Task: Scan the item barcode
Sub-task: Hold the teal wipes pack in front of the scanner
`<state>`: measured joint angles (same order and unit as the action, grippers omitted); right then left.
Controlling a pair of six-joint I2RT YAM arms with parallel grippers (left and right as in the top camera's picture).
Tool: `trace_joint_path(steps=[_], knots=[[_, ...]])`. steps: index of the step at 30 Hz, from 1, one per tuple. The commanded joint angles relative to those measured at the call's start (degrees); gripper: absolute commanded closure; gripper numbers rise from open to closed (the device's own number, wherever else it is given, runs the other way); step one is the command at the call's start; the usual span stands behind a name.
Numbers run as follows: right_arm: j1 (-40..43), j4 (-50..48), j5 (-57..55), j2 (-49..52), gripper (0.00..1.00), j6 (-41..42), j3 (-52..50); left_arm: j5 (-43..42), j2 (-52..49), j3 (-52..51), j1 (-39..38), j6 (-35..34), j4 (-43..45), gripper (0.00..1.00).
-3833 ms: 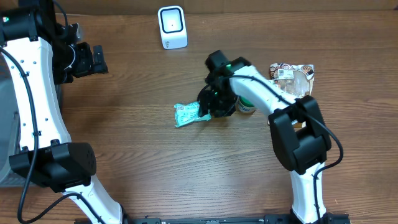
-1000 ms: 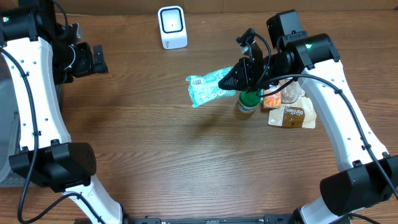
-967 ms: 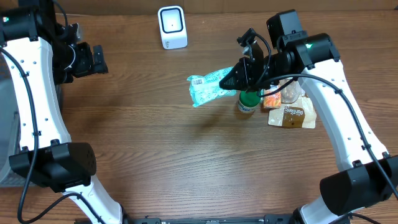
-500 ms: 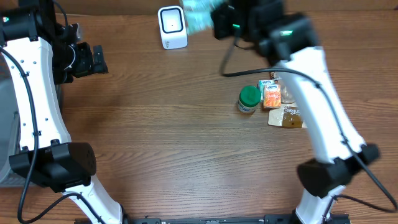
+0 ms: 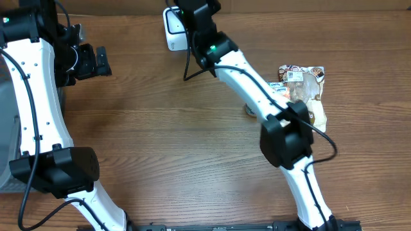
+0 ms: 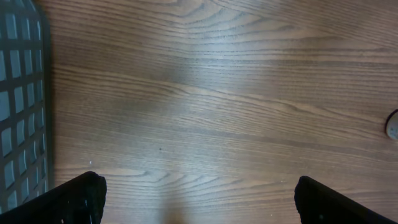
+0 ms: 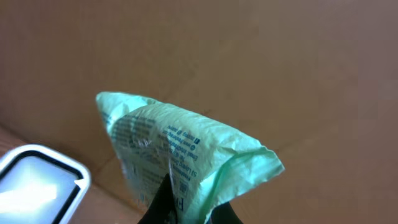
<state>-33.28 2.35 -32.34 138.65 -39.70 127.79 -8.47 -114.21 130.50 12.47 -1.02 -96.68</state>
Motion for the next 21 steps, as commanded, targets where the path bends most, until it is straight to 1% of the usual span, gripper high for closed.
trace_joint_path(steps=[1,7,12,21], knots=[[0.3,-5.4,1.5,3.5,0.96,-13.0,0.7,0.1,1.4,1.1,0.3,1.0,-0.1,0.01],[0.3,-14.4,4.1,11.2,0.96,-25.0,0.7,0.1,1.4,1.1,0.3,1.0,-0.1,0.0],[0.3,-18.3,4.1,13.9,0.96,-25.5,0.7,0.1,1.4,1.1,0.2,1.0,-0.1,0.01],[0.5,-21.4,5.2,14.2,0.96,-25.6,0.7,0.1,1.4,1.1,0.2,1.0,-0.1,0.0]])
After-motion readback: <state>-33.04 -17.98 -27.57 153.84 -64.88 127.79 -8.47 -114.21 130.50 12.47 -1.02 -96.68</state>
